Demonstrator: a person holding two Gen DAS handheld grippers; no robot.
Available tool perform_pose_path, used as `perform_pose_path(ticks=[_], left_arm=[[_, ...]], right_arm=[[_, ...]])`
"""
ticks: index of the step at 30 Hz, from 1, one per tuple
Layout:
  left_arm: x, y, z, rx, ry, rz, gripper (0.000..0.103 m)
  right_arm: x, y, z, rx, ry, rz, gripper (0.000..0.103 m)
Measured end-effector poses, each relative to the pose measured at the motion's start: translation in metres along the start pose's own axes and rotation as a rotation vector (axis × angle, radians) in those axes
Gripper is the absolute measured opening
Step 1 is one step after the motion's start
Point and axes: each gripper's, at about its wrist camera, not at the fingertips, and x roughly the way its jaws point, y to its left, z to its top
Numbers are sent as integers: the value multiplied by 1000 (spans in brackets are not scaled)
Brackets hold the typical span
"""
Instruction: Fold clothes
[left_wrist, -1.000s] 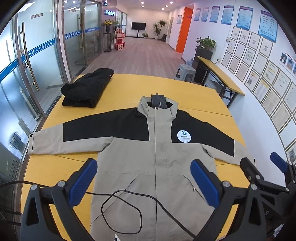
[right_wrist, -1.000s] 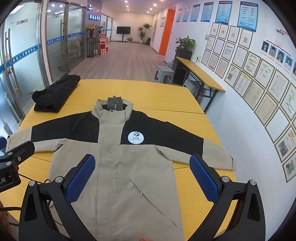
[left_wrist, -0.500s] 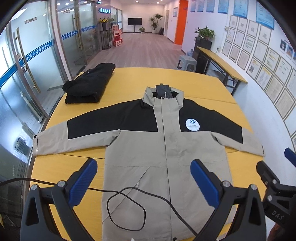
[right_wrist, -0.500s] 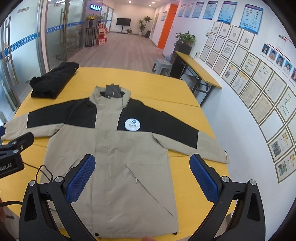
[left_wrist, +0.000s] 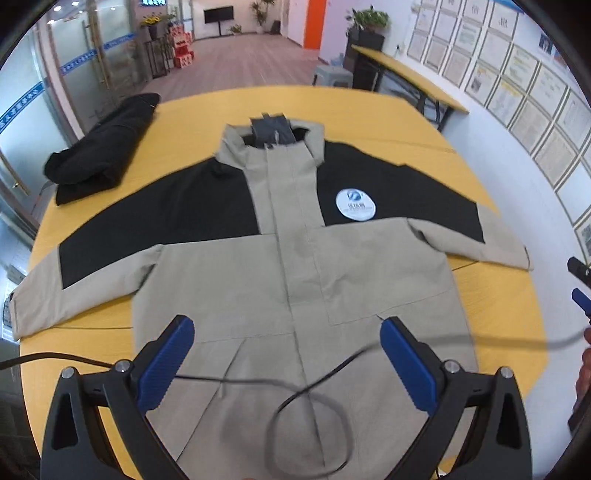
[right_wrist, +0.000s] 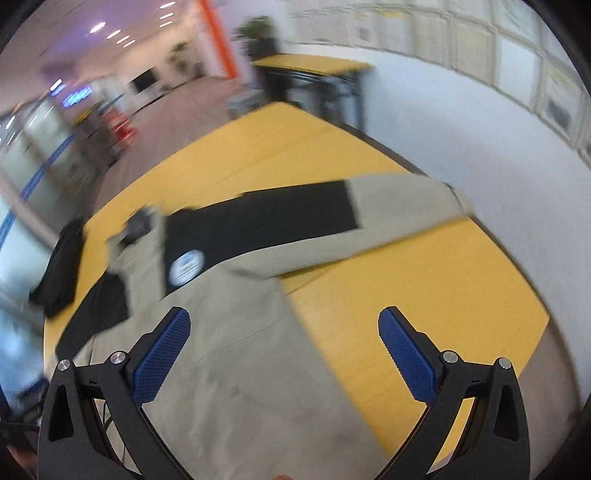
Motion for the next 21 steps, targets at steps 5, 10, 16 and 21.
perform_pose_path(ticks=[5, 10, 16, 21], left_arm=[[63, -48, 41, -1, 46, -33, 103], [134, -110, 92, 86, 50, -30, 103], [227, -167, 146, 179, 92, -19, 103], [276, -206, 169, 271, 107, -29, 103]], right_arm=[[67, -133, 47, 257, -10, -27, 103], [131, -231, 82, 378, -23, -79, 103], [198, -301, 100, 512, -2, -10, 100], [213, -339, 103, 617, -55, 28, 99]])
